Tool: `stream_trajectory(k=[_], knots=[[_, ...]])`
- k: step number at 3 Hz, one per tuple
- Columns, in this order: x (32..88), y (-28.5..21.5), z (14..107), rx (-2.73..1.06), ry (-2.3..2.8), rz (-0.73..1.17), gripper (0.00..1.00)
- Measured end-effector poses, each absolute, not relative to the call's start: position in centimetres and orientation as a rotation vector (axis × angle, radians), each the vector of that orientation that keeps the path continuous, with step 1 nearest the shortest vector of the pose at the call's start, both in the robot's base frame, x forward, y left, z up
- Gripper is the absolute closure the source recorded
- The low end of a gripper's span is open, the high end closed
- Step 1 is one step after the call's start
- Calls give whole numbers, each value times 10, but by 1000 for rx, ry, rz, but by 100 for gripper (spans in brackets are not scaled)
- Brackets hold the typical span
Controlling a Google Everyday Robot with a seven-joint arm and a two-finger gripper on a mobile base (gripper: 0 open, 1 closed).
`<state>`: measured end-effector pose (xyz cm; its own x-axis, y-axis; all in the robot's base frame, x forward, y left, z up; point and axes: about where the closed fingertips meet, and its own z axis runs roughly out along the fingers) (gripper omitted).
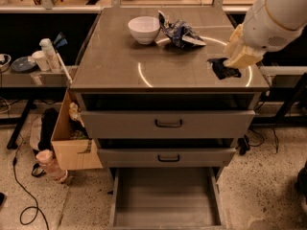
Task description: Place rxbar blueberry into bottom drawer
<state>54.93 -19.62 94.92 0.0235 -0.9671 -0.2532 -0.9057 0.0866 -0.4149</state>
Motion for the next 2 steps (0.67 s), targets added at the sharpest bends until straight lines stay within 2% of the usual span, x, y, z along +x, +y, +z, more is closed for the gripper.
stream_trajectory(k=[1, 2], knots=[[517, -185, 960, -1929, 1775, -75, 100], [517, -185, 960, -1927, 1773, -71, 100]])
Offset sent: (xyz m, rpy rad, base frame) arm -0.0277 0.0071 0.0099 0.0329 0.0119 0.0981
